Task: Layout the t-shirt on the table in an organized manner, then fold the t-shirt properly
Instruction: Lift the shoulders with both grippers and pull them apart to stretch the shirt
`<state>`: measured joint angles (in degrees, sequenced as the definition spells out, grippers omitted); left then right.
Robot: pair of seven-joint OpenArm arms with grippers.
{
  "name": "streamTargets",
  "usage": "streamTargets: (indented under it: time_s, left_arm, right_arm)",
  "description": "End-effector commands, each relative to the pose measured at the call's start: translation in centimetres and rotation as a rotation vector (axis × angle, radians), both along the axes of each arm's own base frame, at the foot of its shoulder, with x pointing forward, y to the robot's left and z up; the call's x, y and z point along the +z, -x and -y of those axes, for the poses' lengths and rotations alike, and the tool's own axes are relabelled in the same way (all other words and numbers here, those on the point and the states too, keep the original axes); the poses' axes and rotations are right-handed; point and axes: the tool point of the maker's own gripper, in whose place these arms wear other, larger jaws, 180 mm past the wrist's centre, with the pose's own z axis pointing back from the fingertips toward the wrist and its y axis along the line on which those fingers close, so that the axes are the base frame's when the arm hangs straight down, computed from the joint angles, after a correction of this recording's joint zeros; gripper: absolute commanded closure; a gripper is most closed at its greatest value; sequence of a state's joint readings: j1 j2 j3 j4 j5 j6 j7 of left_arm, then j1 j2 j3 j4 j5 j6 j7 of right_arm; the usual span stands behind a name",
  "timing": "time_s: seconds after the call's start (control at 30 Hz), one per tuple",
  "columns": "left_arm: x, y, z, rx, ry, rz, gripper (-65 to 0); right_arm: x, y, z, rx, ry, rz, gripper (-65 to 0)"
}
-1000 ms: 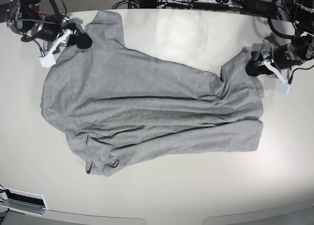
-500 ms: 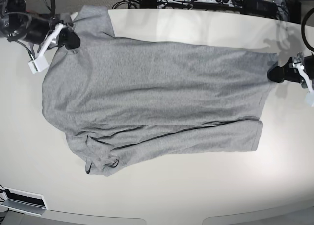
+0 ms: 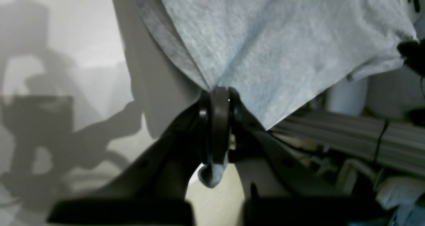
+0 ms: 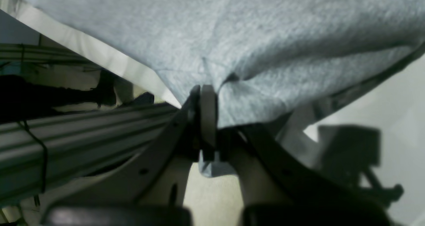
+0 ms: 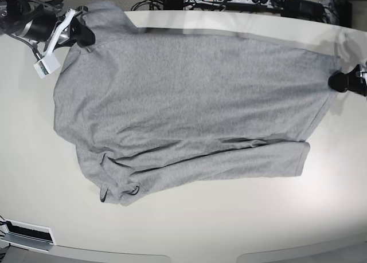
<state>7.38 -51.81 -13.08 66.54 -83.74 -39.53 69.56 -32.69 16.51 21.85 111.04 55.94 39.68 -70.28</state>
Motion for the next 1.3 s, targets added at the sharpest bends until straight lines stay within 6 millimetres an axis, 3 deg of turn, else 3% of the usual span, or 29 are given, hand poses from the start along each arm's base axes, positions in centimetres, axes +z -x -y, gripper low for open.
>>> streamTargets:
  time_s: [0.0, 0.17, 0.3, 0.53, 0.73, 0.9, 1.1, 1.27]
  left_arm:
    - [1.3, -0.3, -0.3, -0.029, -0.016, 0.023, 0.0]
    - [1.7, 2.3, 1.6, -0.17, -0.05, -0.015, 0.0]
    - [3.1, 2.5, 2.8, -0.269, -0.077, 0.008, 0.0]
    - [3.6, 3.5, 1.6, -0.331, -0.147, -0.045, 0.0]
    - [2.4, 7.6, 2.1, -0.397, -0.141, -0.157, 0.0]
    - [1.7, 11.0, 1.2, -0.443, -0.166, -0.279, 0.0]
    - [1.9, 10.9, 1.0, -0.446, -0.175, -0.281, 0.0]
    - [2.2, 8.5, 2.3, -0.368, -0.116, -0.16, 0.0]
  right_arm:
    - [0.6, -0.2, 0.2, 0.016, 0.006, 0.02, 0.0]
    - [0.6, 0.4, 1.3, 0.05, 0.047, -0.001, 0.0]
    - [1.0, 1.4, 2.1, 0.093, 0.093, -0.019, 0.0]
    - [2.6, 3.8, 2.2, 0.199, 0.164, -0.024, 0.0]
    - [2.6, 5.4, 2.5, 0.228, 0.194, -0.057, 0.0]
    - [2.2, 7.0, 3.0, 0.252, 0.217, -0.126, 0.0]
    - [2.2, 7.3, 2.8, 0.251, 0.208, -0.131, 0.0]
    - [2.8, 5.7, 2.0, 0.213, 0.159, -0.046, 0.0]
